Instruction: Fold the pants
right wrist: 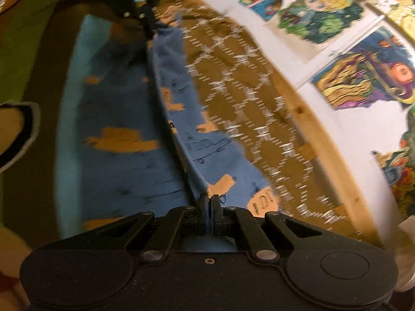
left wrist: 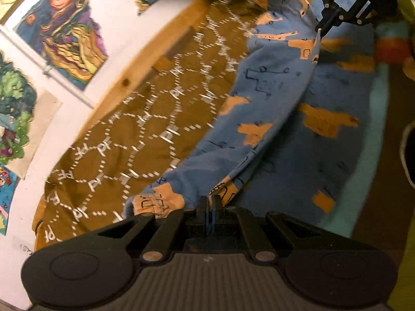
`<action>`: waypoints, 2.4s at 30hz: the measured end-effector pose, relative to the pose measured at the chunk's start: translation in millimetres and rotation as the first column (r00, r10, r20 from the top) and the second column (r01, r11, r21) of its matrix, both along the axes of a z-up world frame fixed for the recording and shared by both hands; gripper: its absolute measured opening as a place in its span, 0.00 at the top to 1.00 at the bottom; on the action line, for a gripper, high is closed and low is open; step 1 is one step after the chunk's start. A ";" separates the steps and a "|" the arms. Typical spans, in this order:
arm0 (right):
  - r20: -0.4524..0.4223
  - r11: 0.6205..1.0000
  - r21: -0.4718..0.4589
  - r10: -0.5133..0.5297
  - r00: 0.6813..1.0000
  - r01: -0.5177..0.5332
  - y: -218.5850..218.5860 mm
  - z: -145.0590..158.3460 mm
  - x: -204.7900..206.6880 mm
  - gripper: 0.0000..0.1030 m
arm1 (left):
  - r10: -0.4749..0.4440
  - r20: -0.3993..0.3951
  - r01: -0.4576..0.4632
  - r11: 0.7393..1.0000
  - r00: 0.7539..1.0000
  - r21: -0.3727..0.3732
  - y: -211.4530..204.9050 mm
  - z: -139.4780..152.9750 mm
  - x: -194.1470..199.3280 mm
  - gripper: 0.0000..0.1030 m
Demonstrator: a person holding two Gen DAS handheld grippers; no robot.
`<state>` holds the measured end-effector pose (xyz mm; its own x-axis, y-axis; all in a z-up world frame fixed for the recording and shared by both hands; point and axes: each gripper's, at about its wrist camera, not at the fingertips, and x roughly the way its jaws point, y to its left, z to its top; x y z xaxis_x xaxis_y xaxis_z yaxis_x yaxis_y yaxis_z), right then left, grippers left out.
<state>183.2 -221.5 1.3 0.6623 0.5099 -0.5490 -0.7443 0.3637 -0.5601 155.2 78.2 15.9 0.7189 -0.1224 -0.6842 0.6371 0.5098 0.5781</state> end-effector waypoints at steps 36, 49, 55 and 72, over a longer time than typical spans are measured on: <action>-0.116 0.992 -0.070 0.095 0.989 -0.103 -1.7 -24.3 -39.9 1.00 | -0.052 -0.078 0.057 0.997 0.996 0.059 10.8 -34.6 -27.1 0.98; -0.176 0.996 -0.073 0.030 0.984 -0.043 -4.1 -29.5 -24.5 0.58 | -0.016 -0.188 -0.005 0.994 0.982 -0.112 9.4 -20.9 -16.0 0.45; -0.256 0.986 -0.049 -0.165 0.952 0.158 -59.1 8.5 -10.1 0.15 | -0.010 -0.213 -0.056 0.952 0.977 -0.300 -30.2 9.6 -4.5 0.04; -0.561 0.676 0.271 -0.468 0.683 0.685 -185.0 18.5 36.1 0.03 | -0.335 -0.093 0.314 0.931 0.938 -0.187 -231.7 -24.3 -19.5 0.12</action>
<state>219.3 -406.6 19.9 0.6628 0.3478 -0.6631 -0.4006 0.9129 0.0784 135.7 -153.4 -8.5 0.5335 -0.4553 -0.7128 0.8437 0.3454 0.4109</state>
